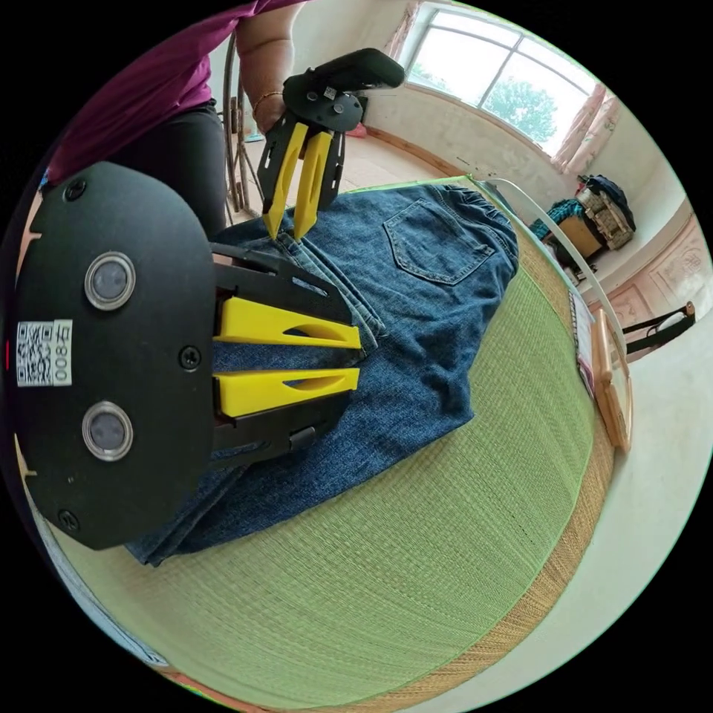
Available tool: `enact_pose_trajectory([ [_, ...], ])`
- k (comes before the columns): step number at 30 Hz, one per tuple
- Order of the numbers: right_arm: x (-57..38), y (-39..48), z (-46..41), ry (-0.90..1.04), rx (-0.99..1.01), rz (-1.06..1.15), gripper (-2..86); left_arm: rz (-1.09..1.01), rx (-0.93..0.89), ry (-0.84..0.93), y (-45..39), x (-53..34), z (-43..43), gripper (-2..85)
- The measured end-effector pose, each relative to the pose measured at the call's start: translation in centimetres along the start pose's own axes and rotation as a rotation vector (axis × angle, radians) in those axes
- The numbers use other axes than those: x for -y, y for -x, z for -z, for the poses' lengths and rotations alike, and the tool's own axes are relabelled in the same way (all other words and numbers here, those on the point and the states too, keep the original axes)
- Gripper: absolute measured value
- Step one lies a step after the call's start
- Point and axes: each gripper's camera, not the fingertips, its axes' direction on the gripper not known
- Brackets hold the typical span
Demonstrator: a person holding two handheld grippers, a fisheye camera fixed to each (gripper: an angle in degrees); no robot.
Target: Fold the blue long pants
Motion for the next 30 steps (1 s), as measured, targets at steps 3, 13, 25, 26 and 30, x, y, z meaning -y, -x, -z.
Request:
enact_pose_trajectory([
  [3,-0.1,-0.8,0.6,-0.003,0.059,-0.013,3.4,0.0,-0.011,-0.003,-0.5,-1.0,0.4,2.7],
  [13,-1.5,-0.1,3.9,-0.118,0.109,0.013,0.4,0.024,-0.049,-0.087,-1.9,-5.1,5.2,0.7],
  [25,-3.3,-1.0,-2.2,-0.045,0.095,-0.048,0.4,0.082,-0.041,-0.141,-4.0,-7.0,8.3,0.8],
  [26,-3.5,-1.1,-2.7,-0.045,0.091,-0.054,0.4,0.056,-0.03,-0.157,-4.9,-6.6,8.8,0.7],
  [30,-4.4,-1.9,-4.4,-0.054,0.109,-0.094,0.3,0.005,-0.019,-0.088,-6.9,-5.0,7.6,0.3],
])
